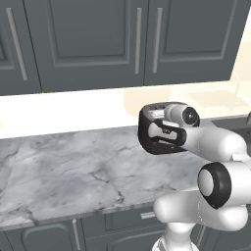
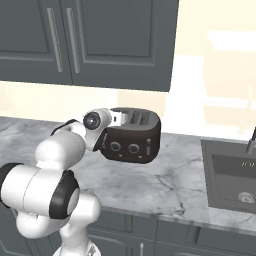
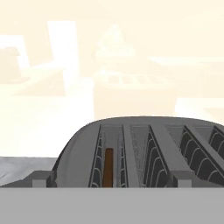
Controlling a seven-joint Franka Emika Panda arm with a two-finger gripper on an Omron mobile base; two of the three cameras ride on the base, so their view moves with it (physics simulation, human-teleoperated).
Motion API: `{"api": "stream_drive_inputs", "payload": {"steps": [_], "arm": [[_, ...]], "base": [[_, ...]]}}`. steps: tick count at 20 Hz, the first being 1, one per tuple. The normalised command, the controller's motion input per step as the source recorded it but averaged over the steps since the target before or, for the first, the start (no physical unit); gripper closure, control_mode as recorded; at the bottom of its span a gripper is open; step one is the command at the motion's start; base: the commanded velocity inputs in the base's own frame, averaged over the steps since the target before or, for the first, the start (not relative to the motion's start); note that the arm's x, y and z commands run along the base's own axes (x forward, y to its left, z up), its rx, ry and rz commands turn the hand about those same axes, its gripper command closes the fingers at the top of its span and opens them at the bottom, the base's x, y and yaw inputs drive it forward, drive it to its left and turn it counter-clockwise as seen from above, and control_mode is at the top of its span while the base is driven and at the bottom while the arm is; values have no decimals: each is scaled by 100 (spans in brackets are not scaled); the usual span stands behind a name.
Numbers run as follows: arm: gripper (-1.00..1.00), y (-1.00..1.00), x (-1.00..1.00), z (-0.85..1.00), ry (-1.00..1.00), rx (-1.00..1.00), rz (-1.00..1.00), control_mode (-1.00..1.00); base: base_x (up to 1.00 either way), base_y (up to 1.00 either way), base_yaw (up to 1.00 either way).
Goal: Start the toaster. Once the lever pops up, take the bread to the plate on the dining counter.
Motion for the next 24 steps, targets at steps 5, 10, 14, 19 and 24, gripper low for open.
{"api": "stream_drive_inputs", "payload": {"steps": [5, 10, 14, 19, 24], "arm": [[-100, 0, 0, 0, 0, 0, 0, -100], [-100, 0, 0, 0, 0, 0, 0, -100], [-100, 0, 0, 0, 0, 0, 0, -100], [-100, 0, 0, 0, 0, 0, 0, -100], [-100, 0, 0, 0, 0, 0, 0, -100]], "base": [[0, 0, 0], [0, 0, 0], [0, 0, 0], [0, 0, 0], [0, 0, 0]]}}
